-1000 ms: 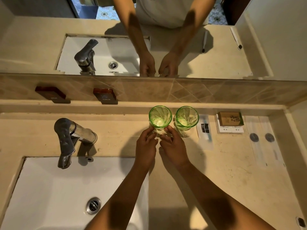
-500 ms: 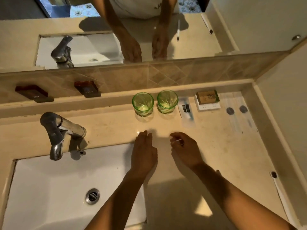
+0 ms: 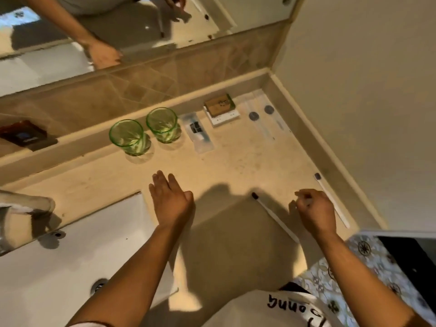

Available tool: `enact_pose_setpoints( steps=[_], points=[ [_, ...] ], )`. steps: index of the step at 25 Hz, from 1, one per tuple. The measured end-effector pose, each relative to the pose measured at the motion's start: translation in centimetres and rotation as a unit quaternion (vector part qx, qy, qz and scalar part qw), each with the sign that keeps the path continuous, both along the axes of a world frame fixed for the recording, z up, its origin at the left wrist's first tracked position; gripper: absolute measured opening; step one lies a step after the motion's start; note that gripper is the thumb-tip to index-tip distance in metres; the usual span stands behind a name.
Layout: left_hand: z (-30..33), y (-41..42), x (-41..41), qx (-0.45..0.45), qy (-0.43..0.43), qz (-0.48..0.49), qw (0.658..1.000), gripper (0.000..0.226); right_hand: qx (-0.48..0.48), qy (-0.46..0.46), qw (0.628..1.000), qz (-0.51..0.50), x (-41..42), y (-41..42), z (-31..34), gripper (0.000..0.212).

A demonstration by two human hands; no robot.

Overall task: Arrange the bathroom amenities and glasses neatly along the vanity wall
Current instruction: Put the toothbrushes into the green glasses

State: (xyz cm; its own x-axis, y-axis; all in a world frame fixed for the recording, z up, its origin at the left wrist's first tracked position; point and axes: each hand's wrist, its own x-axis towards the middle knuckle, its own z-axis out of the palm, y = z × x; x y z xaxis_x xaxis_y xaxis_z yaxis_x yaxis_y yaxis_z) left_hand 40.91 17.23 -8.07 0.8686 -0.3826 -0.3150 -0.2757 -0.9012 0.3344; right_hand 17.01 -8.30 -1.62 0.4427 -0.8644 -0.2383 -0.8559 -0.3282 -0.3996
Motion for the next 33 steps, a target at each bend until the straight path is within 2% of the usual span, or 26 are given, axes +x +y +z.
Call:
enact_pose_setpoints(
  steps=[2, 4, 8, 11, 16, 18, 20, 22, 24, 26, 29, 33],
  points=[
    [-0.5, -0.1, -0.3, 0.017, -0.034, -0.021, 0.999, 0.071, -0.055, 0.022, 0.998, -0.036, -2.3, -2.0, 0.1, 0.031],
    [-0.9, -0.1, -0.4, 0.029, -0.047, -0.031, 0.998, 0.069, -0.069, 0.052, 0.994, -0.071, -3.6, -3.7, 0.2, 0.022],
    [-0.7, 0.3, -0.2, 0.036, -0.058, -0.043, 0.997, 0.063, -0.02, 0.134, 0.988, -0.068, -4.7, -5.9, -1.5, 0.016],
    [0.0, 0.3, -1.0, 0.033, -0.047, -0.03, 0.998, 0.065, 0.015, 0.138, 0.988, -0.061, -4.8, -6.9, -3.0, 0.009],
    [1.4, -0.7, -1.8, 0.046, -0.027, -0.004, 0.999, 0.069, 0.012, 0.024, 0.999, 0.022, -3.7, -6.3, -4.0, 0.01],
    [1.6, -1.2, -1.7, 0.065, -0.027, 0.008, 0.997, 0.068, 0.012, -0.011, 0.999, 0.043, -1.3, -5.7, -3.4, 0.01],
    [1.6, -1.4, -1.6, 0.073, -0.047, 0.017, 0.996, 0.064, 0.007, -0.086, 0.994, 0.064, 2.2, -4.8, -2.3, 0.008],
    [1.5, -1.5, -1.1, 0.071, -0.087, 0.016, 0.994, 0.06, 0.011, -0.208, 0.968, 0.139, 5.8, -3.9, -1.2, 0.01],
    [1.0, -1.7, 0.1, 0.065, -0.12, 0.027, 0.99, 0.061, 0.096, -0.3, 0.926, 0.208, 10.1, -3.1, 0.4, 0.009],
    [0.1, -2.1, 1.7, 0.044, -0.129, 0.07, 0.988, 0.063, 0.203, -0.292, 0.908, 0.222, 15.3, -2.2, 1.8, 0.013],
    [-1.5, -2.4, 2.5, -0.003, -0.137, 0.112, 0.984, 0.061, 0.31, -0.299, 0.884, 0.183, 22.9, -0.2, 3.3, 0.021],
    [-1.8, -2.6, 2.4, -0.043, -0.157, 0.149, 0.975, 0.058, 0.355, -0.386, 0.836, 0.163, 29.8, 2.1, 4.1, 0.01]
  ],
)
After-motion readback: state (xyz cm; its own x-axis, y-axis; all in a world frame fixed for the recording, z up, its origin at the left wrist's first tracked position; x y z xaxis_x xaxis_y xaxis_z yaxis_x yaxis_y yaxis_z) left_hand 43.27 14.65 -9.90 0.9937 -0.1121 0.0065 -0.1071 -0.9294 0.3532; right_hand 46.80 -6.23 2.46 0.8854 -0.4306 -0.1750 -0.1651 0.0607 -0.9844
